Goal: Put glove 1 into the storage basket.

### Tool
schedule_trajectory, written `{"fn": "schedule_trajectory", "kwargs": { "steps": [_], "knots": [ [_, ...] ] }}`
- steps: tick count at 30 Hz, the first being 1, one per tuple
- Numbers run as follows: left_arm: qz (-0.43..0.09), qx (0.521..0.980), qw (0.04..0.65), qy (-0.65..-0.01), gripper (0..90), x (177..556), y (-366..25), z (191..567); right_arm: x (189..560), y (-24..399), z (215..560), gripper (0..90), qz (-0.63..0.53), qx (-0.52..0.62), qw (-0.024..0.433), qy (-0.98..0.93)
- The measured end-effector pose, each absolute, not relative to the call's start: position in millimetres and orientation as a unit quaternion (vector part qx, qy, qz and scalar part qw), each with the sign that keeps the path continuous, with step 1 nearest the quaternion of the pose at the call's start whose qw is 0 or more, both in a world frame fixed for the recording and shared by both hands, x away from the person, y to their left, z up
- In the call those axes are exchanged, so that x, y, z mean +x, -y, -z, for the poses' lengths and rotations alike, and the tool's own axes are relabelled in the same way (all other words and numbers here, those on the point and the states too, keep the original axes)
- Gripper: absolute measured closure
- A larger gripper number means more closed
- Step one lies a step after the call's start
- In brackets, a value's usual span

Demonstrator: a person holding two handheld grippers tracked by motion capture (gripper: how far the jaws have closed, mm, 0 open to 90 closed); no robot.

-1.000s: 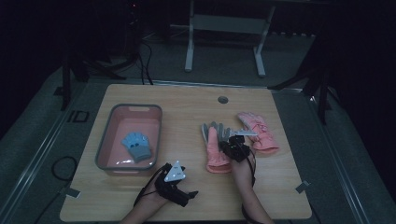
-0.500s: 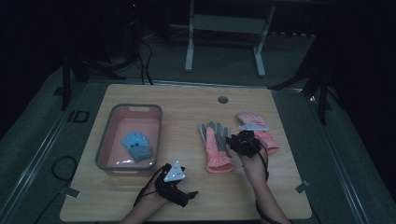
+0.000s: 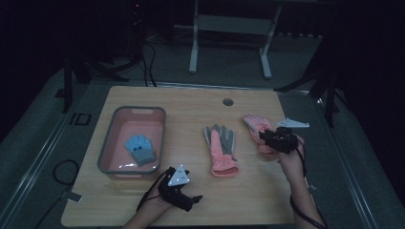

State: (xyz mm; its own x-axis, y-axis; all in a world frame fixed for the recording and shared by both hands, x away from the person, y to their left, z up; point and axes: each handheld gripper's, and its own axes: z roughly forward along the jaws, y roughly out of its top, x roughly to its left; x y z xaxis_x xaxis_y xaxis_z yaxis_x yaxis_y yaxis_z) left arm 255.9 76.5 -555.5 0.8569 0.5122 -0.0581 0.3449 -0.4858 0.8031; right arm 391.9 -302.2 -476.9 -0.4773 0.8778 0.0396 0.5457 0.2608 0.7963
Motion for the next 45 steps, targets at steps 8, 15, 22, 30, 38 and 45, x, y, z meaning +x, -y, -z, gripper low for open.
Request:
{"fn": "schedule_trajectory", "kwargs": {
  "steps": [8,15,22,30,38,45],
  "knots": [
    [-0.093,0.855,0.443,-0.251,2.1,256.0,-77.0,556.1,417.6,338.2,480.3,67.6,-0.384,0.49,0.215,-0.752],
    [-0.096,0.855,0.443,-0.254,2.1,256.9,-77.8,555.8,443.1,339.2,504.9,64.7,-0.382,0.49,0.165,-0.766],
    [-0.093,0.855,0.444,-0.252,2.1,257.3,-77.8,556.5,451.0,335.0,530.9,65.5,-0.353,0.485,0.163,-0.783],
    [-0.093,0.857,0.441,-0.25,2.1,257.0,-77.3,556.6,449.1,333.3,531.9,84.6,-0.349,0.485,0.163,-0.785],
    [-0.093,0.856,0.442,-0.25,2.1,256.8,-76.9,556.4,439.7,325.5,520.3,89.4,-0.345,0.527,0.192,-0.752],
    [-0.094,0.856,0.442,-0.249,2.1,256.3,-76.8,556.5,415.1,316.9,485.6,89.4,-0.347,0.547,0.229,-0.726]
  ]
}}
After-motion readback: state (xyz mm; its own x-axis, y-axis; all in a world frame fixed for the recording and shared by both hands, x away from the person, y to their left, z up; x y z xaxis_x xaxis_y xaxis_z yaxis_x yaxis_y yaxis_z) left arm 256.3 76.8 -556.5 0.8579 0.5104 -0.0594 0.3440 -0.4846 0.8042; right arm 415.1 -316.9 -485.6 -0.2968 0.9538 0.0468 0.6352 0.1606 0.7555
